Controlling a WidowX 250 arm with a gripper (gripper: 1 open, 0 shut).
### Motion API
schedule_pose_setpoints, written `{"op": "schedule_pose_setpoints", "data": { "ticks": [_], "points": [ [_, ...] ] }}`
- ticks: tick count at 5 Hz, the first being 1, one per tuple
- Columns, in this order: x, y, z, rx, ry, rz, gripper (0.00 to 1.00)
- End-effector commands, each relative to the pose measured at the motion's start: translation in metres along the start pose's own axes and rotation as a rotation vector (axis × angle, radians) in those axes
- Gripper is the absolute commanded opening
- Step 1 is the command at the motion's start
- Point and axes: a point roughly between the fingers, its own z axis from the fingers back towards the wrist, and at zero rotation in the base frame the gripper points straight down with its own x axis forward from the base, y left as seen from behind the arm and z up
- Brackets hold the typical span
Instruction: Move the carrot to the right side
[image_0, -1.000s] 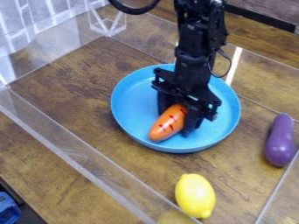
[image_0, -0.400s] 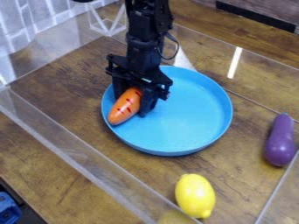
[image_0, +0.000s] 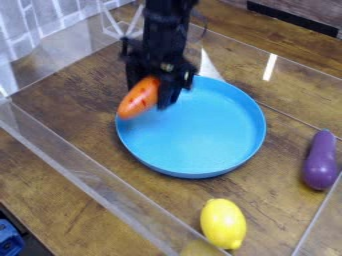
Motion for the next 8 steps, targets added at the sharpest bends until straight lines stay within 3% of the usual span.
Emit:
{"op": "schedule_pose_setpoints", "data": {
  "ticks": [1, 4, 6, 7, 8],
  "points": [
    [0.015, -0.019, 0.06, 0.003, -0.14, -0.011, 0.0],
    [0.053, -0.11, 0.076, -0.023, -0.183, -0.136, 0.0],
    [0.089, -0.149, 0.052, -0.032, -0.173, -0.161, 0.0],
    [0.105, -0.17, 0.029, -0.029, -0.152, -0.166, 0.0],
    [0.113, -0.158, 0.024, -0.025, -0.14, -0.13, 0.0]
  ]
}}
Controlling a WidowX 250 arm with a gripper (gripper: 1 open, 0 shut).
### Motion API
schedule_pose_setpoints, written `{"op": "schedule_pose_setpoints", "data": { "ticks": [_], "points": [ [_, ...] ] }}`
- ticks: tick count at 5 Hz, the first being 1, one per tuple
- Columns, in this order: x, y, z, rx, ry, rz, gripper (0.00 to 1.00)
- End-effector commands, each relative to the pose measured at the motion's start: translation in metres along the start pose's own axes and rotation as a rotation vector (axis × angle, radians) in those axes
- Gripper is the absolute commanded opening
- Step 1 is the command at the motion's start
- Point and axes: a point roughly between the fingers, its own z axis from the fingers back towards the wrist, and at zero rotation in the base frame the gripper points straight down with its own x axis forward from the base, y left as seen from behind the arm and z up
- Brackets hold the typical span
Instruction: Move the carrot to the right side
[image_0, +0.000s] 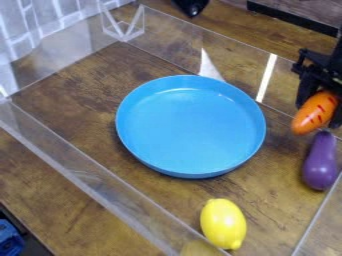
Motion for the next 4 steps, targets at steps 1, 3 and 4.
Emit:
{"op": "schedule_pose_setpoints", "data": {
  "ticks": [1, 3, 4],
  "points": [
    [0.012, 0.02, 0.036, -0.008, -0.074, 0.055, 0.0],
    [0.004, 0.035, 0.035, -0.007, -0.061, 0.106, 0.0],
    [0.004, 0.036, 0.027, -0.008, -0.058, 0.126, 0.0]
  ]
}}
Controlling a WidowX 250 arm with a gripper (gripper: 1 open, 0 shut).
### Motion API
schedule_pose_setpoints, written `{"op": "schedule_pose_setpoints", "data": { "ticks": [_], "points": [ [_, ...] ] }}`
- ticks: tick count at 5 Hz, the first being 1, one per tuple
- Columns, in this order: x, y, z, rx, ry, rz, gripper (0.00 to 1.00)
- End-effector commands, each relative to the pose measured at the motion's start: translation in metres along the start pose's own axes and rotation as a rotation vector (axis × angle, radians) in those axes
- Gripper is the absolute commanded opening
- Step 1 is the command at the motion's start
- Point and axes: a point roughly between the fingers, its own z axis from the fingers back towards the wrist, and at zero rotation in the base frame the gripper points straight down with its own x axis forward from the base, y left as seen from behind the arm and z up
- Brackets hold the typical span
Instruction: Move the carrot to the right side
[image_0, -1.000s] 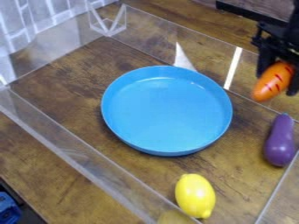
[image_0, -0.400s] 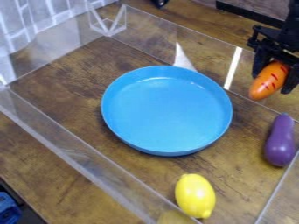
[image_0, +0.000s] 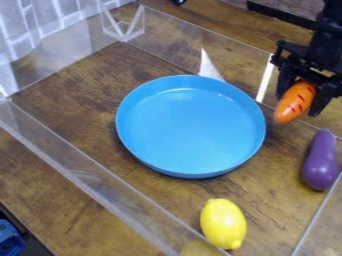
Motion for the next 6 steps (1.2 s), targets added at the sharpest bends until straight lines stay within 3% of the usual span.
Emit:
{"op": "schedule_pose_setpoints", "data": {
  "ticks": [1, 2, 4, 5, 6],
  "points": [
    [0.006, 0.011, 0.039, -0.026, -0.091, 0.048, 0.0],
    [0.007, 0.014, 0.04, -0.035, -0.093, 0.072, 0.0],
    [0.004, 0.028, 0.025, -0.075, -0.119, 0.021, 0.0],
    [0.003, 0.028, 0.02, -0.107, -0.143, -0.012, 1.0],
    [0.002, 0.009, 0.017, -0.118, -0.156, 0.066, 1.0]
  ]
}}
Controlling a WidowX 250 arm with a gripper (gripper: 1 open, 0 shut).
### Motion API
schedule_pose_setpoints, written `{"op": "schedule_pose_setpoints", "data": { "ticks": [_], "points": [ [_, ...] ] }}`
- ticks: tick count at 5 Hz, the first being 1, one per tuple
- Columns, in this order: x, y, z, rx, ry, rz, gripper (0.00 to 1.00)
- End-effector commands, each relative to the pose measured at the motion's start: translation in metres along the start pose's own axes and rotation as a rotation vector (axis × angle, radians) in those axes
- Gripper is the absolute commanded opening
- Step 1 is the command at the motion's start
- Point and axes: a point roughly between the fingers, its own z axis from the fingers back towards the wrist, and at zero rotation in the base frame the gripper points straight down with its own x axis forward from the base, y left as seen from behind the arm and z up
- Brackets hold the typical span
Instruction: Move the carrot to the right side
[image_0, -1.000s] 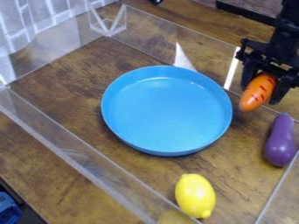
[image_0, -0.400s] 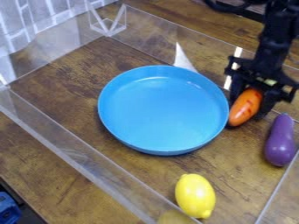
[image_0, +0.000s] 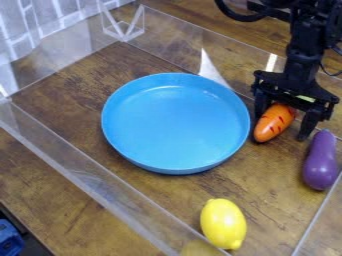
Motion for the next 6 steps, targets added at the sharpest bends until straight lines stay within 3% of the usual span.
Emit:
{"op": "schedule_pose_setpoints", "data": {
  "ticks": [1, 3, 4, 6],
  "points": [
    [0.008, 0.003, 0.065, -0.036, -0.131, 0.018, 1.0],
    [0.006, 0.024, 0.11, -0.054, -0.181, 0.069, 1.0],
    [0.006, 0.033, 0.12, -0.05, -0.168, 0.09, 1.0],
    [0.007, 0.032, 0.128, -0.04, -0.157, 0.209, 1.0]
  ]
}}
